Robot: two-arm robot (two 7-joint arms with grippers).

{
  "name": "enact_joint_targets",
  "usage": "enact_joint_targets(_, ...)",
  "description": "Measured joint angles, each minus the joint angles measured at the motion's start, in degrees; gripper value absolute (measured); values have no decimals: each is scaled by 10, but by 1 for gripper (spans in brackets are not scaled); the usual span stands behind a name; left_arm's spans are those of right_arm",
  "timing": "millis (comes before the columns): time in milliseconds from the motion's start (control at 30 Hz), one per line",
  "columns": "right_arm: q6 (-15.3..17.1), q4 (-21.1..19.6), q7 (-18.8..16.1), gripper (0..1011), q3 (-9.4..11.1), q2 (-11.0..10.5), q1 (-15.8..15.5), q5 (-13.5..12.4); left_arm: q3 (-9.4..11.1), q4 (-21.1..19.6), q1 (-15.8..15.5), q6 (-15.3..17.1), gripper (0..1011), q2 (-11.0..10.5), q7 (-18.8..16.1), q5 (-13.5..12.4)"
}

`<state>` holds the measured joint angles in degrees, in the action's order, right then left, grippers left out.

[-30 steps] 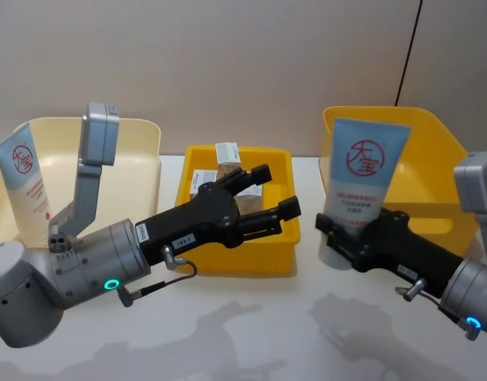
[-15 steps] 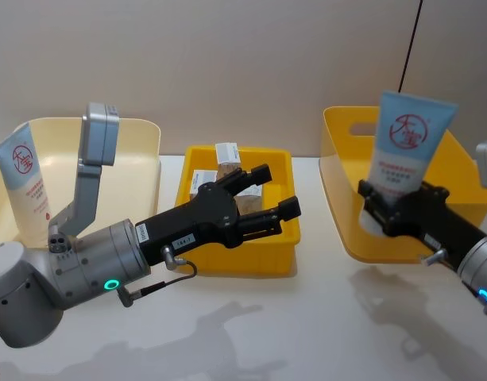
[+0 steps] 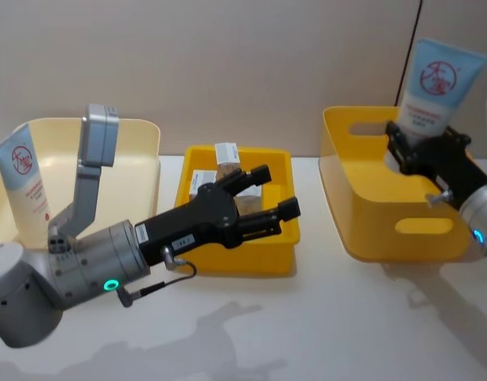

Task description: Bimanual collaborative sorting of washing and personal care products

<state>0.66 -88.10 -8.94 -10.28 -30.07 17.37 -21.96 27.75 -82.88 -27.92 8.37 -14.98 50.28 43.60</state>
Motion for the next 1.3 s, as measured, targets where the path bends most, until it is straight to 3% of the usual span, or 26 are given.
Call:
enact_joint_targets(233,-30,60,-7,454,-8,19,51,15,0,0,0,0,1002,0,0,0)
enact_joint_targets(500,-27,94,-7,454,-13,33,75,23,0,0,0,0,1002,0,0,0)
enact_joint_targets(767,10,98,9,454,-15,43,74,29,0,0,0,0,1002,0,0,0)
enact_joint_targets(1067,81,76,51,454,-15,56,52,37,0,0,0,0,1002,0,0,0)
enact_joint_targets(1300,113,65,72,480,-14,63,42,43,0,0,0,0,1002,0,0,0)
